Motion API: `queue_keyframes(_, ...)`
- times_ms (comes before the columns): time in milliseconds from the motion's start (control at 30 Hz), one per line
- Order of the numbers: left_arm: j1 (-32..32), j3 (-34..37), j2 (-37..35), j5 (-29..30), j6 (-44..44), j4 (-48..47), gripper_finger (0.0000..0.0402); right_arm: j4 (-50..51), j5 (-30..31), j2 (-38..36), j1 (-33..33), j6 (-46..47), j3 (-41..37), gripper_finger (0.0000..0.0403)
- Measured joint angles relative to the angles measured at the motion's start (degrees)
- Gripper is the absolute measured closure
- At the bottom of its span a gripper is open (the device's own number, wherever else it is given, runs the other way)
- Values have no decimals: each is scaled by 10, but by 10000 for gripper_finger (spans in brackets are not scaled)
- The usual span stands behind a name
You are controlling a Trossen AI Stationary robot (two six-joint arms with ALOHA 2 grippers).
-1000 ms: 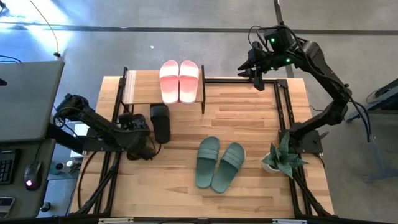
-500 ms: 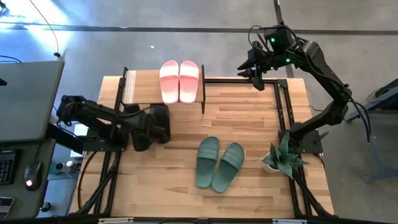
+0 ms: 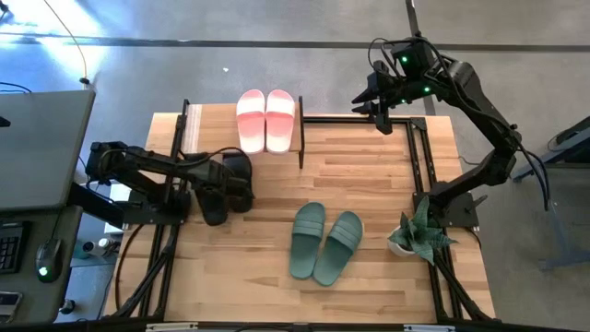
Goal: Pick and place slides into the shelf
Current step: Put the black slide under the shelf
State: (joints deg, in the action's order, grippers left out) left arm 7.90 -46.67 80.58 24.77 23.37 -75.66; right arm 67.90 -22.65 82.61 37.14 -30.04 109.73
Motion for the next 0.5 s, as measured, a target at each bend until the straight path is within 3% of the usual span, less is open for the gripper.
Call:
queue_keyframes(367, 58, -11, 1, -62, -37, 37, 401, 0, 0, 0, 0, -4, 0, 306)
queue_keyframes(500, 85, -11, 2, -49, -38, 39, 401, 1, 0, 0, 0, -2, 0, 306)
